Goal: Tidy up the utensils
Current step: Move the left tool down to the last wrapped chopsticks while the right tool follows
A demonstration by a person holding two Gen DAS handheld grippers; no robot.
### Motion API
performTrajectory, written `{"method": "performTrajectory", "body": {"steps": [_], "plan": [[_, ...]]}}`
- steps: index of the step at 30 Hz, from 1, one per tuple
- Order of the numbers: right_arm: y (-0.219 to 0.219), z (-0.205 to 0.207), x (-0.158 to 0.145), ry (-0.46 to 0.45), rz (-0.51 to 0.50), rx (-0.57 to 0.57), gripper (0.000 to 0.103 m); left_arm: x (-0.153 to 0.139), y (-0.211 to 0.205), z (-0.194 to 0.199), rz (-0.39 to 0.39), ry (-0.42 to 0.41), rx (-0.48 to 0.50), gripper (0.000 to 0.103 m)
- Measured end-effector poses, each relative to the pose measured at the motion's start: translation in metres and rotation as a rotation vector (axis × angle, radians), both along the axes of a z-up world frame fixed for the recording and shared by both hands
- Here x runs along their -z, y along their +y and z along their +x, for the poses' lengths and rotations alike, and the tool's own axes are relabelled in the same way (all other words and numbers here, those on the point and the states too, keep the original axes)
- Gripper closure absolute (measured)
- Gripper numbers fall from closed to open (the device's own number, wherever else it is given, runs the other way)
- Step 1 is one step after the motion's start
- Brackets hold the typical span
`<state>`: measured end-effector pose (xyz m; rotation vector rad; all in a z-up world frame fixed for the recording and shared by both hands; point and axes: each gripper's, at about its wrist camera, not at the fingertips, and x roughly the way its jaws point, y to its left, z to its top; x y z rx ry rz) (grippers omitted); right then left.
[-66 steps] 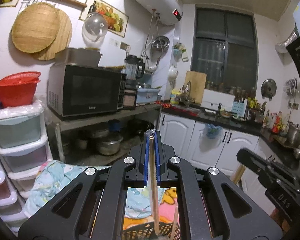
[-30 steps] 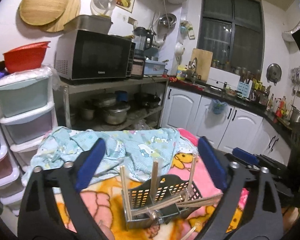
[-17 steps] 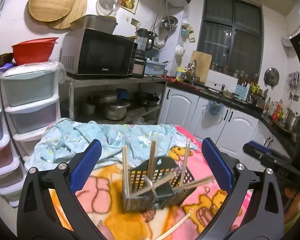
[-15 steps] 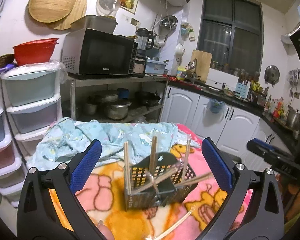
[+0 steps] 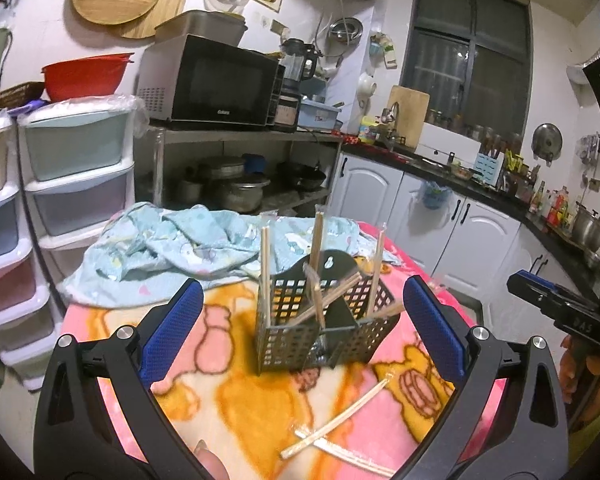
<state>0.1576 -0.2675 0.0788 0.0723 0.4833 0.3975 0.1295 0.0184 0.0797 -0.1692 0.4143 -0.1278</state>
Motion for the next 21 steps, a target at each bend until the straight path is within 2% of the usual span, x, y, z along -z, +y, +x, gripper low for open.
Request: {"method": "performTrajectory", "body": {"steps": [11,21], "plan": [[0.012,-0.016,0.016,0.042,-0.035,-0.039,0.040,0.025,0.007,-0.012,-0.002,0.061,-0.001,0.011],[0.019,-0.020,0.045,0.113,-0.064,-0.058,0.040,0.053,0.011,-0.016,-0.004,0.126,0.006,0.011]]}}
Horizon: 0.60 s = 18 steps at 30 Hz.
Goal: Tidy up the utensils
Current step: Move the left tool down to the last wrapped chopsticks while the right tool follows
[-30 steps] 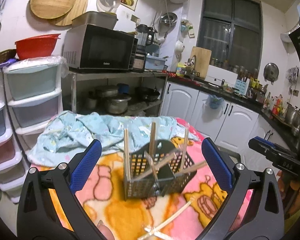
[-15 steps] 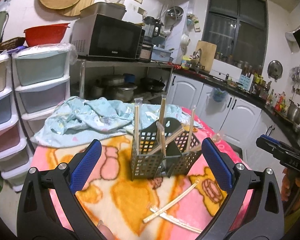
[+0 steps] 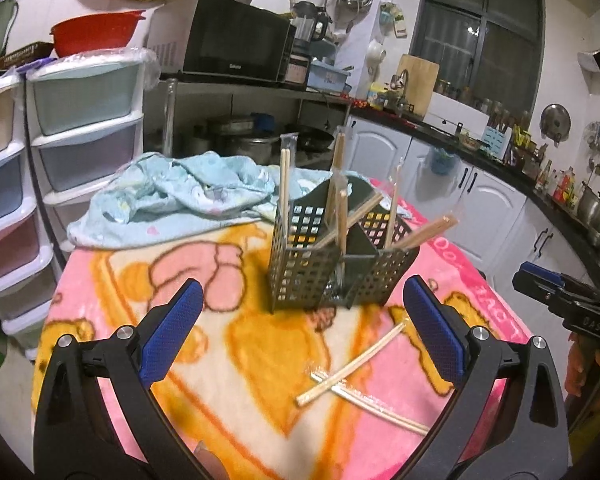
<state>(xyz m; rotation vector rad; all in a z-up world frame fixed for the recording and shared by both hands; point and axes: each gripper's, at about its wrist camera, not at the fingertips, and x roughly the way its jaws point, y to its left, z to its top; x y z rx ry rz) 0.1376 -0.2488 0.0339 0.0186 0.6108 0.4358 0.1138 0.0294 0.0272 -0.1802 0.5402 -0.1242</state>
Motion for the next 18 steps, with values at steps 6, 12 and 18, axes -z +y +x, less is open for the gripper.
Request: {"method": "performTrajectory", "body": {"steps": [6,12,18], "plan": [[0.006,-0.005,0.014,0.027,-0.031,-0.021,0.040,0.016,-0.002,-0.002,0.002,0.036,0.011,0.011],[0.011,-0.008,0.030,0.067,-0.059,-0.037,0.040,0.033,-0.003,-0.004,-0.009,0.085,0.031,0.011],[0.016,-0.006,0.045,0.106,-0.073,-0.037,0.040,0.052,0.001,-0.003,-0.023,0.142,0.043,0.011]]}}
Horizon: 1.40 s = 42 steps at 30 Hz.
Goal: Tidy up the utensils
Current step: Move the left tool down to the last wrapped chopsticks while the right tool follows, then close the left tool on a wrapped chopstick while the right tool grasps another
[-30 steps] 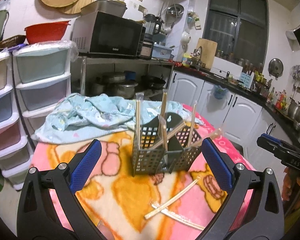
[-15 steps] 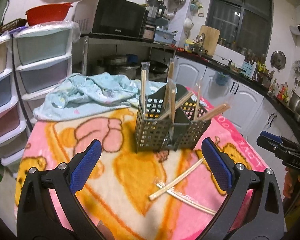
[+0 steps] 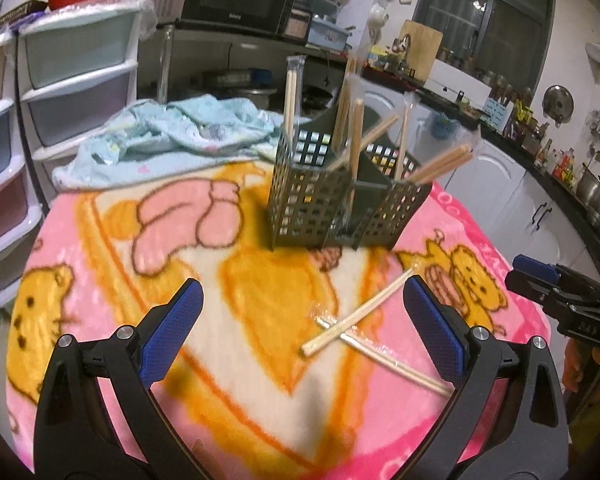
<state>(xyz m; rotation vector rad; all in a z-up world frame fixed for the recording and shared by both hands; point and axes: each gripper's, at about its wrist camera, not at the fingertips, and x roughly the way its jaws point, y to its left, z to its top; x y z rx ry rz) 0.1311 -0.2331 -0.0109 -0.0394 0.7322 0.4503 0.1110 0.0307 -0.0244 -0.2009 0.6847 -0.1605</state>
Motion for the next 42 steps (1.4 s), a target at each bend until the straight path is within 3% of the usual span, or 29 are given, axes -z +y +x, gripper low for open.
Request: {"method": "performTrajectory", "body": {"steps": [6,15,20,30,33,42], "plan": [[0.004,0.001,0.008,0.026,-0.017,-0.015,0.040,0.016,-0.001,0.002,0.010,0.048,0.023,0.011],[0.018,0.001,0.033,0.126,-0.048,-0.104,0.041,0.051,-0.005,0.010,-0.071,0.171,0.070,0.030],[0.026,-0.006,0.050,0.198,-0.074,-0.189,0.050,0.070,-0.006,0.016,-0.128,0.228,0.087,0.038],[0.023,-0.026,0.085,0.353,-0.144,-0.296,0.062,0.084,-0.010,0.027,-0.180,0.240,0.121,0.048],[0.024,-0.029,0.092,0.369,-0.163,-0.297,0.067,0.086,-0.010,0.031,-0.175,0.238,0.122,0.053],[0.020,-0.027,0.092,0.363,-0.200,-0.299,0.083,0.088,-0.012,0.033,-0.106,0.228,0.115,0.084]]}}
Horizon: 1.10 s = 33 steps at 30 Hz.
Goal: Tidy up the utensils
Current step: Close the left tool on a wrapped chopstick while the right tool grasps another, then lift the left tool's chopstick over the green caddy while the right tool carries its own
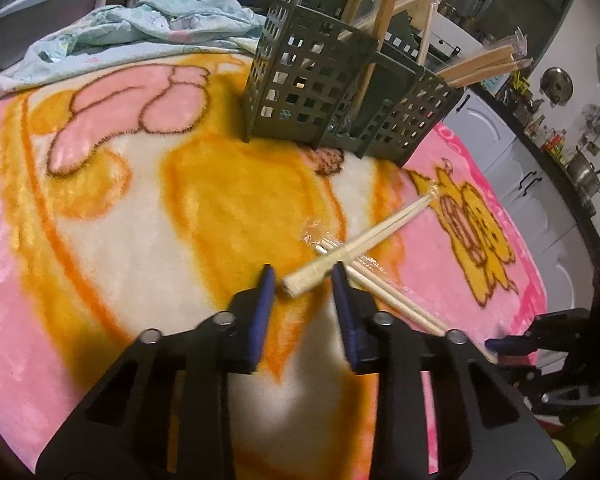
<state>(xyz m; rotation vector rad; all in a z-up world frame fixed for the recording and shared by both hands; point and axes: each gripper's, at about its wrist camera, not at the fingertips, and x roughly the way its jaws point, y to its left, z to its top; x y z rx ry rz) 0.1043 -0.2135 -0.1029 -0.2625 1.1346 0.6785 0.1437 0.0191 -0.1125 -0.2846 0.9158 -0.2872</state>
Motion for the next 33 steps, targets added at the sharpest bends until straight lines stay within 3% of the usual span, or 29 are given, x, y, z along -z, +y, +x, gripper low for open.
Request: {"method": "performTrajectory", "body": {"steps": [5,12,20,33], "plan": [[0.001,-0.001,-0.004,-0.003,0.007,-0.014,0.088,-0.002,0.003,-0.001,-0.033,-0.010,0.015,0.092],[-0.003,-0.004,-0.029,-0.067,0.055,-0.014,0.092,-0.021,0.013,-0.004,-0.083,-0.069,0.003,0.096],[-0.008,-0.011,-0.074,-0.195,0.145,-0.005,0.092,-0.075,0.024,-0.017,-0.084,-0.210,-0.022,0.099],[-0.002,-0.006,-0.134,-0.369,0.197,0.029,0.097,-0.147,0.016,-0.032,-0.059,-0.373,0.000,0.100]]}}
